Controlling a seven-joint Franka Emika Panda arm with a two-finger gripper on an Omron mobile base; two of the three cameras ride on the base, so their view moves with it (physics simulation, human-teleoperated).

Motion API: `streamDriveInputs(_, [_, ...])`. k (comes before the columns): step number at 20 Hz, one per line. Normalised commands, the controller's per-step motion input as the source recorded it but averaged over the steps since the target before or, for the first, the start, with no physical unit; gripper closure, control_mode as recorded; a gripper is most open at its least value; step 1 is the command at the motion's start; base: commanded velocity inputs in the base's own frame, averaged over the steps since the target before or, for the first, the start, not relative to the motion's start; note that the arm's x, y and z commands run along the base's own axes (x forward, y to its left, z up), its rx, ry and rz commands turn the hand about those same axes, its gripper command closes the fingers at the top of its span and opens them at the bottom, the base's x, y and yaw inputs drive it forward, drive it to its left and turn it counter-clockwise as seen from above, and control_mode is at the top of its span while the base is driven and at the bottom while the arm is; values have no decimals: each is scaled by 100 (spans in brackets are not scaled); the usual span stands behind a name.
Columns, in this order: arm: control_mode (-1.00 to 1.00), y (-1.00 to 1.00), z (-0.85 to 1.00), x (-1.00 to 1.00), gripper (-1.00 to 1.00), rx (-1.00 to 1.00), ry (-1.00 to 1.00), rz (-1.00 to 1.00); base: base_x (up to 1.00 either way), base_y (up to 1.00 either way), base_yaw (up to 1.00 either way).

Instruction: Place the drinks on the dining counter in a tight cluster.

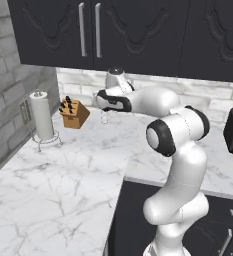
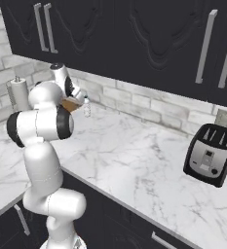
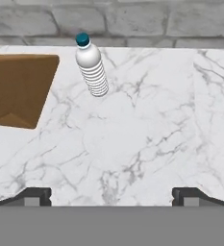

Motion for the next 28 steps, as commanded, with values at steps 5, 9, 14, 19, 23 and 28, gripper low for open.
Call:
streamDriveInputs(5, [-100, 4, -11, 52, -100, 0, 0, -2, 0, 0, 0])
streamDriveInputs(9, [-100, 0, -17, 53, -100, 0, 0, -4, 0, 0, 0])
streamDriveInputs(14, [-100, 0, -21, 52, -100, 0, 0, -2, 0, 0, 0])
streamDriveInputs(19, [-100, -1, -30, 37, -100, 0, 0, 0, 0, 0, 0])
streamDriveInputs(23, [-100, -3, 0, 15, -100, 0, 0, 0, 0, 0, 0])
streamDriveInputs(28, [-100, -1, 0, 23, -100, 0, 0, 0, 0, 0, 0])
